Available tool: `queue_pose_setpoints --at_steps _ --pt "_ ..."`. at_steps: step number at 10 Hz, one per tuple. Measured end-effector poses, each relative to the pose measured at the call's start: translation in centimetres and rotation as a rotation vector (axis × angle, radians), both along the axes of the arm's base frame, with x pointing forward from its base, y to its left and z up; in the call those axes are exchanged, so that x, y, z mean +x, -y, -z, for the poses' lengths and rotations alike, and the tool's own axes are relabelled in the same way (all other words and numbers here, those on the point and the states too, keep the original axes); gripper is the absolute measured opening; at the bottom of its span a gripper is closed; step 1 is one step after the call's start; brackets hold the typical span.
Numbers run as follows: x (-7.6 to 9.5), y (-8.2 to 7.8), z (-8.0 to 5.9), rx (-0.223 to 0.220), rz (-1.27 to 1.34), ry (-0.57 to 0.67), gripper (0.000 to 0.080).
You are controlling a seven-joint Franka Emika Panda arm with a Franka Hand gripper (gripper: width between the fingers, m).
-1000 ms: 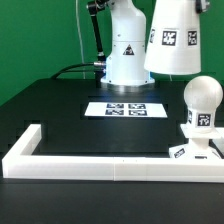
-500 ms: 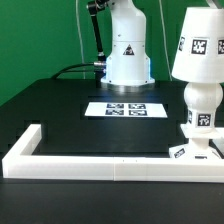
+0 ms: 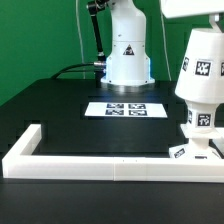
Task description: Assemble lamp
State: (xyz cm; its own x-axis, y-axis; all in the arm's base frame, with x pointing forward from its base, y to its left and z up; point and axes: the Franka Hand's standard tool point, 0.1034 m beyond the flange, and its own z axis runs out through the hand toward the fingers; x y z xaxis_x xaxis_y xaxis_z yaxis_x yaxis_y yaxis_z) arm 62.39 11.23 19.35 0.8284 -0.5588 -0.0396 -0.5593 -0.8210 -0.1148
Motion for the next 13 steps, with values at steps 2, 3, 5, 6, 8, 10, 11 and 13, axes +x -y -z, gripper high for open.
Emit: queue_pose_setpoints --at_steps 2,3,5,6,8,10,11,13 --pt "0.1 0.5 1.0 -0.008 0.003 -0.004 0.0045" --pt "-0.1 0.4 1.7 -0.013 0.002 -0.012 0.0045" --pt "-0.1 0.5 2.8 -0.021 0.002 -0.020 0.0045" --pt "-0.2 0.6 2.9 -0.022 0.002 -0.022 0.0045" --pt "-0.2 1.0 3.0 -0.023 0.003 -0.023 0.0045" --pt "-0.4 1.2 3.3 -0.025 0.006 -0.026 0.0116" --pt "-0.5 1.3 3.4 -0.026 0.007 -0.028 0.0323" --pt "-0.4 1.5 3.2 -0.025 0.011 -0.025 0.0499"
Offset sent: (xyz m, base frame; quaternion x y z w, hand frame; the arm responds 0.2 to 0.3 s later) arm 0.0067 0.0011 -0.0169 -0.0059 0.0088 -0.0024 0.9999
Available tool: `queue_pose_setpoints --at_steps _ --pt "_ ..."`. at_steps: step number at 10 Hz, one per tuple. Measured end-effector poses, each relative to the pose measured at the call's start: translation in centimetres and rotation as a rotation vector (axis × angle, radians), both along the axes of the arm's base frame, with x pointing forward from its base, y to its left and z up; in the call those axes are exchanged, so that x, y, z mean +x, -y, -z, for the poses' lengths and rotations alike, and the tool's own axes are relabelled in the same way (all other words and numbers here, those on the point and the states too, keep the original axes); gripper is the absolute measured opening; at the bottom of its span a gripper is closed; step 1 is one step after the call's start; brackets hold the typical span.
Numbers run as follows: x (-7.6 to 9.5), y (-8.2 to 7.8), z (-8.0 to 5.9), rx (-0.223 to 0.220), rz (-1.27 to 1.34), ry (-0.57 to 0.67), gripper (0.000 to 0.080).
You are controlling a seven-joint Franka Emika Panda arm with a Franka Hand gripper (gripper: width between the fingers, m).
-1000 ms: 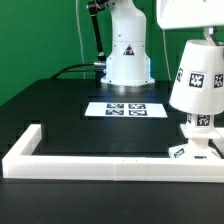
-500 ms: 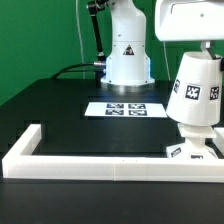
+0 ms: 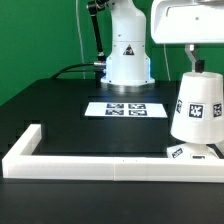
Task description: Assemble lamp
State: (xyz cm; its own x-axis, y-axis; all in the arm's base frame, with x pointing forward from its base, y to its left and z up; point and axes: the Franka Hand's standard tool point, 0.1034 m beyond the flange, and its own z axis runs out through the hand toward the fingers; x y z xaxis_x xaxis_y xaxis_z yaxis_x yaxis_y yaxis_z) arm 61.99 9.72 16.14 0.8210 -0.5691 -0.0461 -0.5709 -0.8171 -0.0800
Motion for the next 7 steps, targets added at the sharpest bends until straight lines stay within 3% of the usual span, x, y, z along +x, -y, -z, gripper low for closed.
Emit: queue_pose_setpoints --at_steps 1,2,3,7 --pt "0.0 0.1 -0.3 0.002 0.002 0.000 0.0499" --pt "-0.1 0.4 -0.8 0.006 0.005 -0.005 0.0652" --pt "-0.3 0.6 -1.6 0.013 0.009 -0.011 0.0691" --pt "-1.3 0.0 -4.4 0.040 0.058 -0.046 0.0698"
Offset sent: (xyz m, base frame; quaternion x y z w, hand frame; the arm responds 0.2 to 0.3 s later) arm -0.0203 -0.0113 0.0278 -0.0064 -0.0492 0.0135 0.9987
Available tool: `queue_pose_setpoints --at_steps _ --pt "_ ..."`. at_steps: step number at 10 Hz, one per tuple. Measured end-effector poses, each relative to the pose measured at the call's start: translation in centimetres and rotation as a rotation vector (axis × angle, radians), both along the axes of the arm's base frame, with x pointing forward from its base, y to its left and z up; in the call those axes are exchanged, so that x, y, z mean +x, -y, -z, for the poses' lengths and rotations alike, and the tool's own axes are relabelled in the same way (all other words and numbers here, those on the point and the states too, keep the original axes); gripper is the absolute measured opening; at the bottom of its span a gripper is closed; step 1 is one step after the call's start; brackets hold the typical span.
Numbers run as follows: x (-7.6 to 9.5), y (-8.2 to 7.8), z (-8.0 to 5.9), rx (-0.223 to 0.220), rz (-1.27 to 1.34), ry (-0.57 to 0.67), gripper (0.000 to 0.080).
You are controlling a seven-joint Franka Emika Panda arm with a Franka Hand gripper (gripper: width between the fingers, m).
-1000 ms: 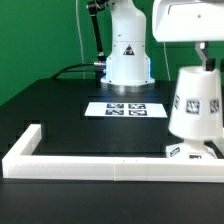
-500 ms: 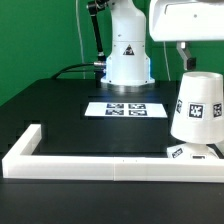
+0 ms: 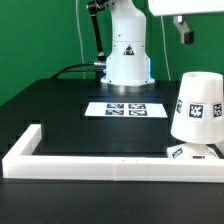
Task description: Assemble lamp
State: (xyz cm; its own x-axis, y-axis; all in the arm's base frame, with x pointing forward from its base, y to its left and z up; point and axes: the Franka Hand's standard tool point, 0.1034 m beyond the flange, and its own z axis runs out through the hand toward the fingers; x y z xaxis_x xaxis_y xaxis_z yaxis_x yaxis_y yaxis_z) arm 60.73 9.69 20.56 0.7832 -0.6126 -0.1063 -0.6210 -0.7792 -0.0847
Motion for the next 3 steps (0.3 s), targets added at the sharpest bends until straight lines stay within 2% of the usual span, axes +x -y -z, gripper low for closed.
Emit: queue_pose_setpoints --at_steps 3 --pt "0.07 0.15 0.29 -0.002 -0.003 0.001 0.0698"
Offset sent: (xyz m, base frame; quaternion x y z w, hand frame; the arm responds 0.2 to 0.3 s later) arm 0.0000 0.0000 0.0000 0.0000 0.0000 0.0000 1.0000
